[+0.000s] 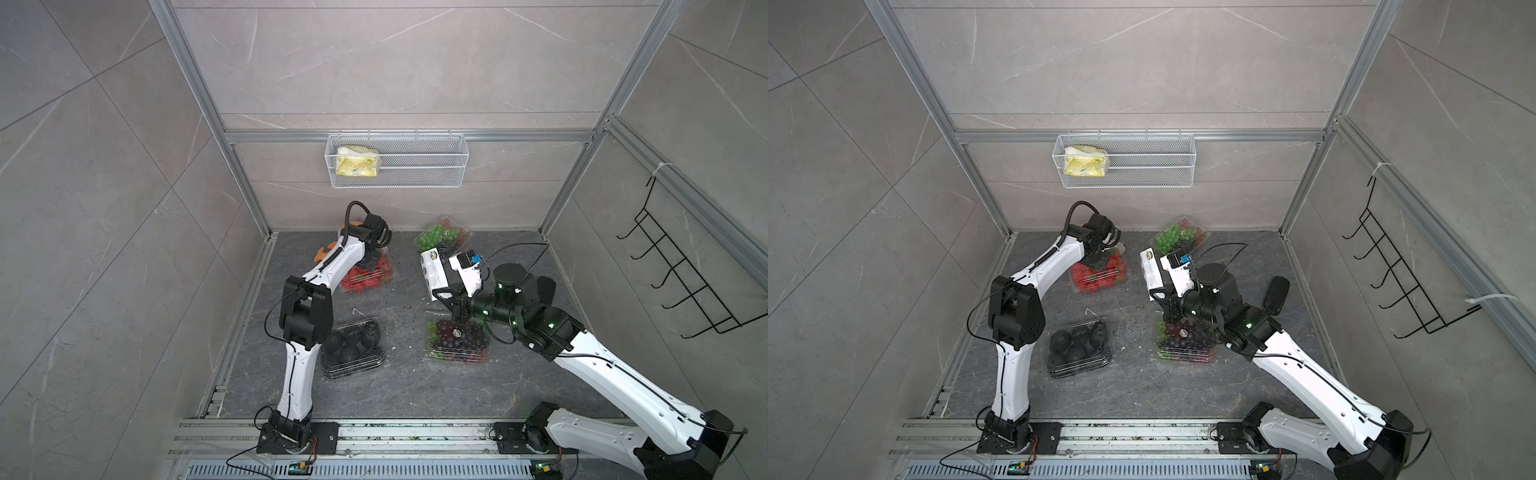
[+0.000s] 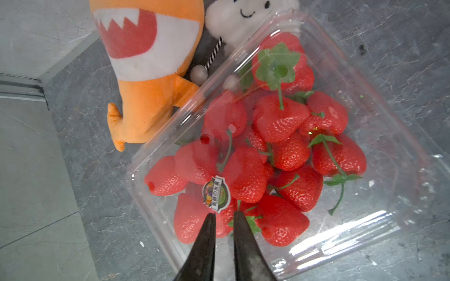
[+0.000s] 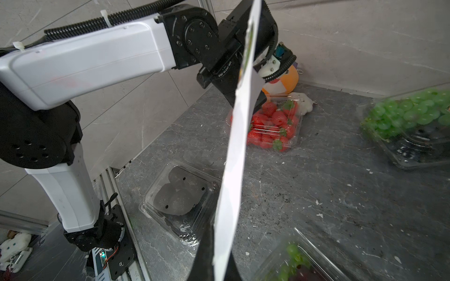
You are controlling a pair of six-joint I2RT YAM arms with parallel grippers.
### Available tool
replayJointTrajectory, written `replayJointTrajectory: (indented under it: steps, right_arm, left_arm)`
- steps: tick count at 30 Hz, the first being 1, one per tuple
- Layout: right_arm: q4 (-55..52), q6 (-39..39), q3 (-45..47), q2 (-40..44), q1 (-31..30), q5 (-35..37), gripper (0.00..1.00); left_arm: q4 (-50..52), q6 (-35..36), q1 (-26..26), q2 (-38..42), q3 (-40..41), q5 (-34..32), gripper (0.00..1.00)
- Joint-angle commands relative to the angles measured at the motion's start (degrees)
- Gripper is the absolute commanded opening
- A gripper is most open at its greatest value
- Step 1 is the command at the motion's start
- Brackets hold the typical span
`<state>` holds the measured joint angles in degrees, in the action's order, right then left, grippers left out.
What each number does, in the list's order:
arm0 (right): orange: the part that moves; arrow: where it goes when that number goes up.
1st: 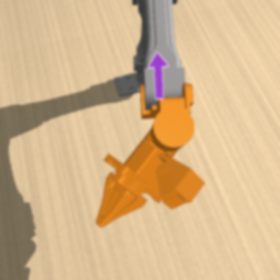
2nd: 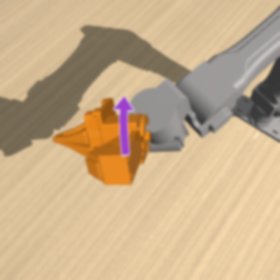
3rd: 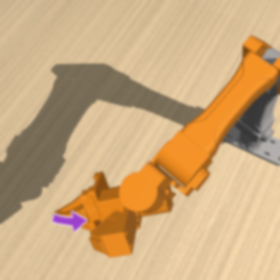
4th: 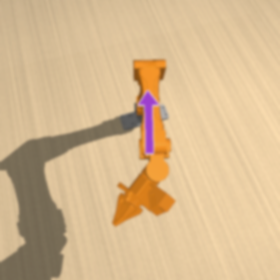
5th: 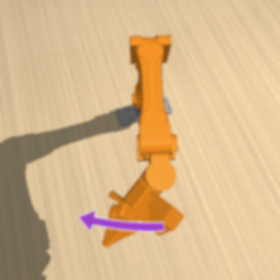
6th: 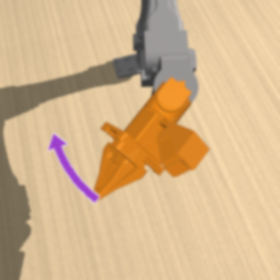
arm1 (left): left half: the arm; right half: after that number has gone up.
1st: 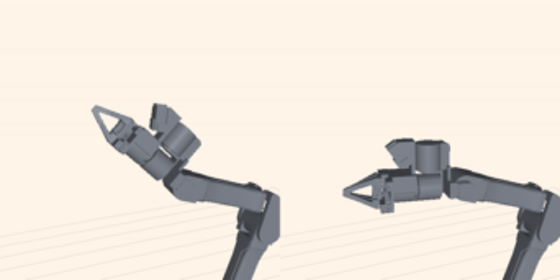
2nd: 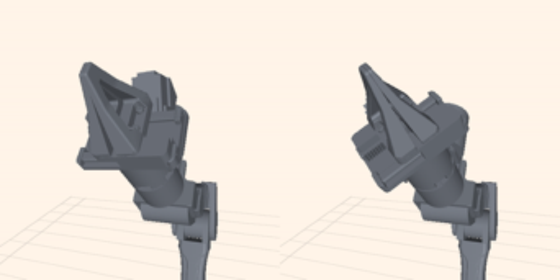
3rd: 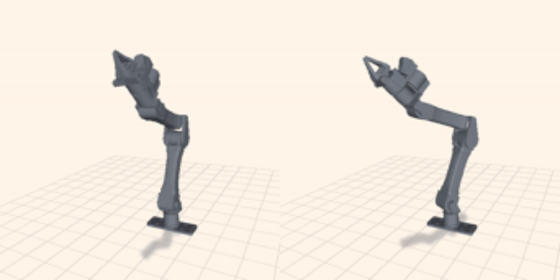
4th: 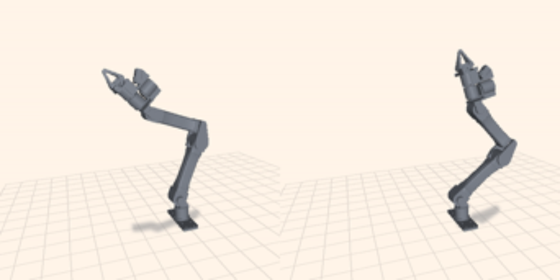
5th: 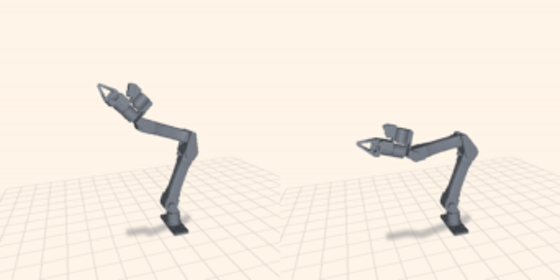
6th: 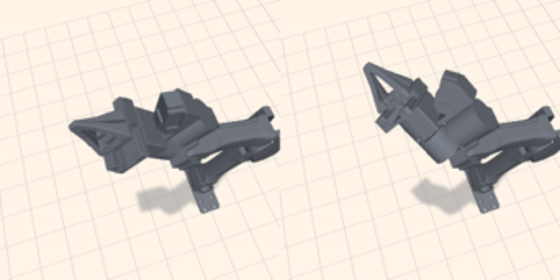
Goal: Label fruit boxes
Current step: Stick the label on the fruit box.
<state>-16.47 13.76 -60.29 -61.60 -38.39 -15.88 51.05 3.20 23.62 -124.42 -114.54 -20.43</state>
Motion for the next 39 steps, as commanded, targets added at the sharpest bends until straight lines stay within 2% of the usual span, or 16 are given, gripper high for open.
replayJointTrajectory:
  steps: [1, 3, 4, 16, 39]
  right_arm:
    - [1.36, 0.66, 0.53, -0.44, 0.33, -0.73, 0.00]
    - [1.44, 0.70, 0.58, -0.52, 0.38, -0.78, 0.00]
    - [1.44, 0.70, 0.53, -0.56, 0.42, -0.89, 0.00]
    - [1.53, 0.66, 0.53, -0.84, 0.60, -1.00, 0.00]
    - [1.61, 0.79, 0.68, -0.97, 0.89, -1.17, 0.00]
  left_arm:
    - [-0.51, -1.02, -1.55, 3.84, -0.03, 1.26, 0.10]
    - [-0.51, -0.96, -1.94, 3.36, -0.13, 1.08, 0.01]
    - [-0.51, -0.93, -2.08, 3.02, -0.14, 1.15, 0.00]
    - [0.27, -1.20, -2.22, 0.69, -2.00, 5.95, 0.00]
    - [0.98, -1.00, -2.26, -3.55, -2.72, 6.47, 0.00]
